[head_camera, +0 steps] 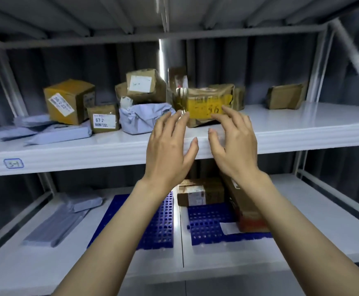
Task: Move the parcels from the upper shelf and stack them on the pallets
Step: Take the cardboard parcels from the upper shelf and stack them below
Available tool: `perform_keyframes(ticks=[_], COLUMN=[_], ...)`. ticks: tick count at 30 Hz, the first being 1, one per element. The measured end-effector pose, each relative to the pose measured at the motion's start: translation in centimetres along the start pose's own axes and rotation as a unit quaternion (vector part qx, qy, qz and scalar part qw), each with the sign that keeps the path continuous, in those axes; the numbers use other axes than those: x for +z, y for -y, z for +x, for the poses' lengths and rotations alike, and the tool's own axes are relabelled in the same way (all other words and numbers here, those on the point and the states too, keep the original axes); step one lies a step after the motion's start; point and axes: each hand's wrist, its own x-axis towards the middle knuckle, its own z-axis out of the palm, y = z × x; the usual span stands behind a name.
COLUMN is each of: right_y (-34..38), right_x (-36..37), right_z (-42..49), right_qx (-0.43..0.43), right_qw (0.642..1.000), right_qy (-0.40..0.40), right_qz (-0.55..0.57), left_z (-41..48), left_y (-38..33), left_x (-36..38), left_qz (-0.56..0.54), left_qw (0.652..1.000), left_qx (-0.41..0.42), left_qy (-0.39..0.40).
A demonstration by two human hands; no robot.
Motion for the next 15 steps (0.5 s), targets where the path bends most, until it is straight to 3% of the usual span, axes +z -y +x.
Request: perform_keyframes(ticks=[9, 15], right_y=[-2.8, -5.4], right_x=[1.3, 2.5], right_z=[7.8, 10.7], right_qx=[0.119, 0.268], right_qw=[0.991, 0.942], right_qy=[0.01, 0.056], right_qz=[0.059, 0.192], left_z=[7.3, 11.5], left_y=[0.2, -0.2], left_x=[2.6, 5.9], left_qz=[-0.129, -0.232], left_qw=[0.98, 0.92], left_qx=[-0.15, -0.315], left_qy=[0.029, 0.02])
